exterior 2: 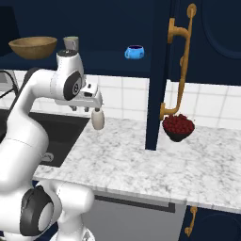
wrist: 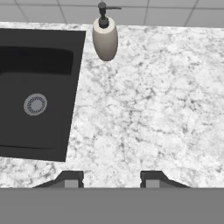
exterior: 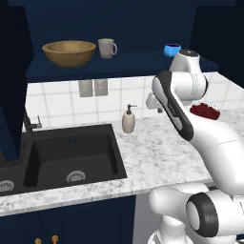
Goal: Gather all objects into one cabinet and sort the glasses and bowls to opposite sides.
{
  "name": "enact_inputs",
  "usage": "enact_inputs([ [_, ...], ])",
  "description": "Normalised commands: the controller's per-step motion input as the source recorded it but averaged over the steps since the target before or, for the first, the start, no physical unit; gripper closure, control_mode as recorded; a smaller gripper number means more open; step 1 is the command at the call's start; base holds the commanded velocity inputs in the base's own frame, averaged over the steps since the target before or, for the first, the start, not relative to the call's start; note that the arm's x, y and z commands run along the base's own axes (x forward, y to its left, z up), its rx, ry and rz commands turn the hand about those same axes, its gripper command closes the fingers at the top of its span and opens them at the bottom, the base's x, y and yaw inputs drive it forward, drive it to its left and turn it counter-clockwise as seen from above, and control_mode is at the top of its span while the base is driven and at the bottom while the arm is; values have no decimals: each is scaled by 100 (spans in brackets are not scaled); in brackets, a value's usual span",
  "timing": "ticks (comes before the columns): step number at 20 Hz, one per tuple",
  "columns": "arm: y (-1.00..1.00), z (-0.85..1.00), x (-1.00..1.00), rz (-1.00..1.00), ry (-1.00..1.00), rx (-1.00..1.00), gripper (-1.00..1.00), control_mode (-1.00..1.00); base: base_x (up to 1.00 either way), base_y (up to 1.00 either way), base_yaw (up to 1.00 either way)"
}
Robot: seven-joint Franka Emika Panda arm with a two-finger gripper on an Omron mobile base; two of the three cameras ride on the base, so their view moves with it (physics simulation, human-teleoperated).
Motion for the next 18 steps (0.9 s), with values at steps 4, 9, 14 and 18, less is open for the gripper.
enact_inputs([
  [4, 0, 0, 0, 0, 0, 0, -100, 100, 0, 0, 0],
  [9, 0, 0, 0, 0, 0, 0, -100, 100, 0, 0, 0],
  [14, 0, 0, 0, 0, 0, 0, -100, 100, -52, -3, 0],
  [18, 0, 0, 0, 0, 0, 0, -100, 100, -100, -12, 0],
])
